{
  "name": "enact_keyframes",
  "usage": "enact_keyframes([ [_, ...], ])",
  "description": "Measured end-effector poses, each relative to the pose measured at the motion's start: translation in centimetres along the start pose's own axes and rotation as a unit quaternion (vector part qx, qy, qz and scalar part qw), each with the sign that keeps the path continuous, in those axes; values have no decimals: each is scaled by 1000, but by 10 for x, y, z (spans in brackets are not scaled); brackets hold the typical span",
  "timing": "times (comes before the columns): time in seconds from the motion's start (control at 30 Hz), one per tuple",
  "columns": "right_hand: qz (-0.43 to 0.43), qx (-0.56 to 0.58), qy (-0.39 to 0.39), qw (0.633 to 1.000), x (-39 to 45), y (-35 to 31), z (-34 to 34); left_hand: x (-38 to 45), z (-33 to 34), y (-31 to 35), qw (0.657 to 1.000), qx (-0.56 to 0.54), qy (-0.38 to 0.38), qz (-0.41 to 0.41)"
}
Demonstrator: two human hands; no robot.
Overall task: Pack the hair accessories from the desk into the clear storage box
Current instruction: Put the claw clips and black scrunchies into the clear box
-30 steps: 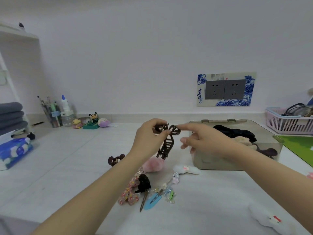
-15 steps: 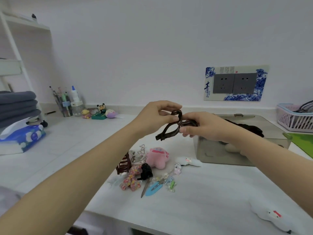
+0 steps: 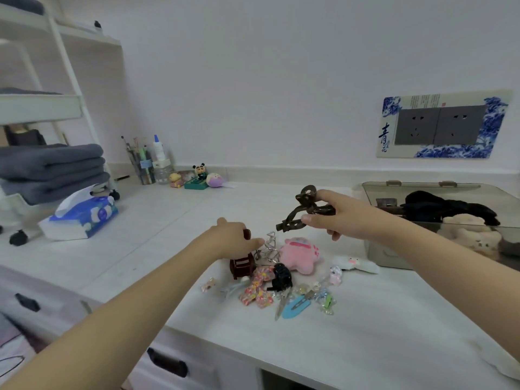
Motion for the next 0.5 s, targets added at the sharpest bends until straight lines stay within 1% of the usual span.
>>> enact_keyframes([
  [0.1, 12, 14, 25, 1000, -2, 1, -5, 1, -3, 0, 999, -43, 10, 6],
  [0.2, 25, 28, 67, 997, -4, 6, -16, 2, -19, -1, 995, -78, 59, 5],
  [0.27, 32, 38, 85, 995, -6, 8, -25, 3, -38, 3, 989, -104, 102, 20],
  [0.37, 36, 73, 103, 991, -14, 6, -38, -3, -69, 22, 971, -156, 161, 76],
  [0.43, 35, 97, 122, 987, -20, 5, -48, -11, -85, 37, 957, -201, 178, 108],
  [0.5, 38, 114, 159, 980, -28, 5, -66, -20, -98, 58, 942, -241, 182, 145],
])
Point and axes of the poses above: each hand's wrist, its own x-axis towards the middle knuckle, its own z-axis out of the palm, y = z × x, the point moved 9 cm from there along x, towards the middle knuckle, and after that the axes turned 8 degrees about -z, right-handed, at the moved point
